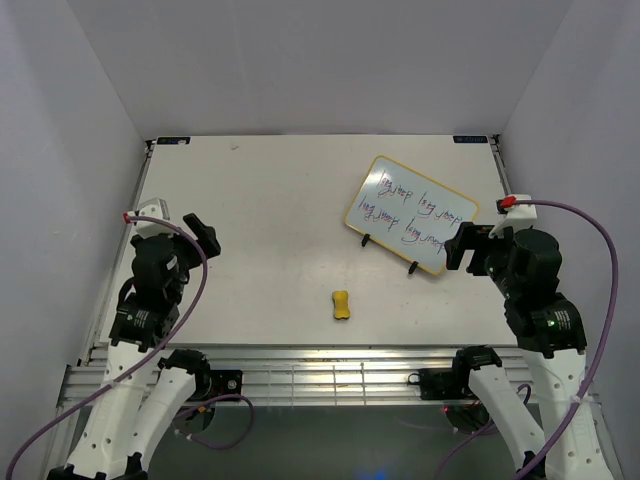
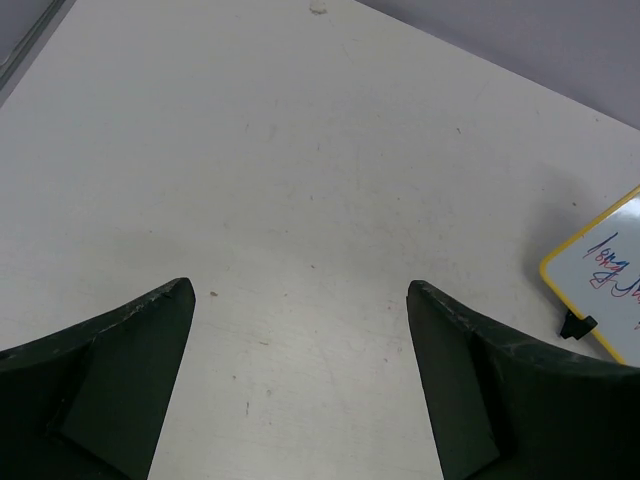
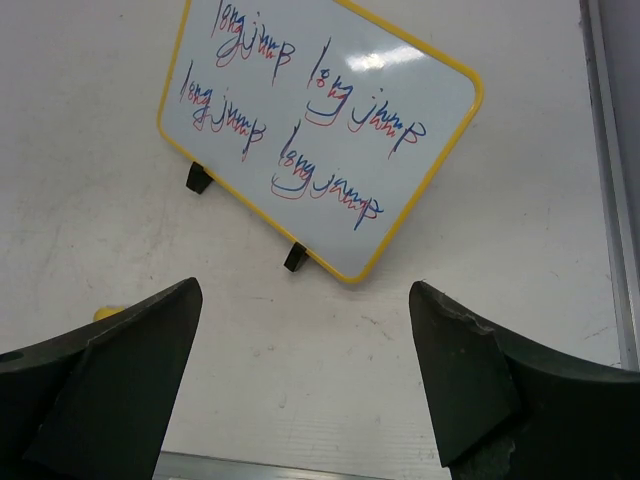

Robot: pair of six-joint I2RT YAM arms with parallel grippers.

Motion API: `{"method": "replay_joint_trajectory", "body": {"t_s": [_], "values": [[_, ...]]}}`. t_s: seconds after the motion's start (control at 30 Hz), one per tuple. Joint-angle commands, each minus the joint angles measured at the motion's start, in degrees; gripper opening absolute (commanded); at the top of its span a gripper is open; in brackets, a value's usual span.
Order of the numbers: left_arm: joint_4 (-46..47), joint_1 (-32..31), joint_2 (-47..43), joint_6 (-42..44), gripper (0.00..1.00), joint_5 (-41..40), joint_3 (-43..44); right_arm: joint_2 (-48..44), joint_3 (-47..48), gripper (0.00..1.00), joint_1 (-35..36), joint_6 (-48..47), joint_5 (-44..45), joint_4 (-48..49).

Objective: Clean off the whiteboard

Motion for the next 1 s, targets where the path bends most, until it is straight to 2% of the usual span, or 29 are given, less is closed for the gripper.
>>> {"method": "replay_joint_trajectory", "body": {"t_s": [0.0, 0.1, 0.17, 0.27, 0.33, 0.43, 0.5, 0.6, 0.63, 0.77, 0.83, 0.97], "values": [[-0.23, 0.10, 1.13, -0.44, 0.98, -1.09, 0.02, -0.89, 2.04, 0.90, -0.14, -0.18, 0.45, 2.72], [-0.24, 0.54, 1.57, -0.70, 0.98, -0.04, -0.06, -0.54, 1.34, 0.90, -0.14, 0.62, 0.19, 4.03], [-0.15, 1.67, 1.92, -1.58, 0.98, 1.09, -0.24, -1.06, -2.43, 0.90, -0.14, 1.40, -3.50, 7.71], [0.47, 4.22, 3.06, -2.45, 0.98, 3.64, -0.24, -2.90, -9.46, 0.90, -0.14, 4.57, -9.12, 20.79], [0.38, 4.84, 3.59, -2.64, 0.98, 4.35, -0.33, 0.32, -10.62, 0.90, -0.14, 4.93, -11.66, 26.07], [0.55, 4.84, 3.77, -2.64, 0.98, 5.67, -0.59, 13.40, -3.61, 0.90, -0.14, 1.87, -10.99, 21.65], [0.82, 4.84, 4.03, -2.37, 0.98, 6.46, -0.77, 20.00, 4.64, 0.90, -0.14, 0.89, -8.70, 18.64], [0.91, 4.76, 5.26, -1.58, 0.98, 7.43, -0.77, 34.66, 14.74, 0.90, -0.14, -2.52, -8.69, 17.84], [0.91, 4.76, 5.44, -1.58, 0.98, 7.43, -0.85, 34.71, 14.78, 0.90, -0.14, -2.55, -8.69, 17.84], [1.08, 4.84, 6.49, -0.97, 0.98, 9.27, -0.76, 48.21, 28.98, 0.90, -0.31, -8.68, -9.40, 12.57], [1.34, 4.84, 6.93, -0.62, 0.98, 10.50, -0.94, 51.92, 33.39, 0.90, -0.75, -12.63, -10.71, 8.98], [1.26, 4.67, 7.81, 0.09, 0.98, 12.00, -1.55, 63.25, 43.06, 0.90, -2.42, -16.60, -18.94, 1.86]]}}
